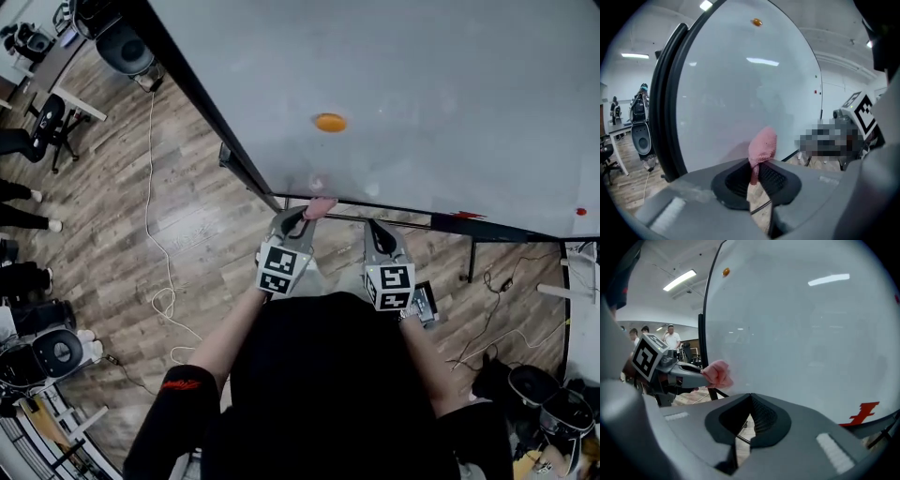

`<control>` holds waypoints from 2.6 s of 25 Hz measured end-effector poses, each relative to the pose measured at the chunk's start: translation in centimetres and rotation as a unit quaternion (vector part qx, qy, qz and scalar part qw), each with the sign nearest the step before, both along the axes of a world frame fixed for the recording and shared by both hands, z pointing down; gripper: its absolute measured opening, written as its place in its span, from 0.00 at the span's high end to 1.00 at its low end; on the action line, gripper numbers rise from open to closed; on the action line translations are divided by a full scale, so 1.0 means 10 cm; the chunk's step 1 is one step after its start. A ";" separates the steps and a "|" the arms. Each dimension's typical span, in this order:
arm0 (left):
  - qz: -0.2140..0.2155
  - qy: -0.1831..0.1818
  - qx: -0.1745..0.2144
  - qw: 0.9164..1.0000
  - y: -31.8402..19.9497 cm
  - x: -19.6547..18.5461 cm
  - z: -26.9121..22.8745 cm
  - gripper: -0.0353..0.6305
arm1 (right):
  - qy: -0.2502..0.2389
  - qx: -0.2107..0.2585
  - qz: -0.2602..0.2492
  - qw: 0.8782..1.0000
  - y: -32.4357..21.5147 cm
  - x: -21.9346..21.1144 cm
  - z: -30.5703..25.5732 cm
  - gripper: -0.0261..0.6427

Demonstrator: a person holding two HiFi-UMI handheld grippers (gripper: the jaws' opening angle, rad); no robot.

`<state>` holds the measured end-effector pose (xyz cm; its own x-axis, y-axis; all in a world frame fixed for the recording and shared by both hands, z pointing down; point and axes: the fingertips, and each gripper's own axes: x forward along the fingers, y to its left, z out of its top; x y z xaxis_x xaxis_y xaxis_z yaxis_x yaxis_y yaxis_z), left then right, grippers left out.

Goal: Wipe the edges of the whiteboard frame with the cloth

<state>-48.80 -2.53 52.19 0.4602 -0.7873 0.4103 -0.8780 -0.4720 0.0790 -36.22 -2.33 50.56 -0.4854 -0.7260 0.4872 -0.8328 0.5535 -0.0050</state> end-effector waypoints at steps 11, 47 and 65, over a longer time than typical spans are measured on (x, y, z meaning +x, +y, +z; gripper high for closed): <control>0.023 0.015 0.131 0.991 -0.11 0.51 -1.01 0.89 | -0.041 0.061 0.080 0.994 -0.03 0.63 -0.61 0.96; 0.000 0.037 0.468 0.883 0.05 0.60 -3.60 0.89 | -0.177 0.389 0.041 0.903 -0.13 0.70 -3.38 0.96; -0.006 0.054 0.456 0.888 0.26 0.35 -3.56 0.89 | -0.170 0.401 0.039 0.899 0.07 0.48 -3.45 0.96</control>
<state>-45.33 0.08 16.59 0.4478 -0.7743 -0.4471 -0.8938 -0.3742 -0.2471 -31.44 -1.66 16.10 -0.4394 -0.8163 -0.3749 -0.8952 0.4323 0.1079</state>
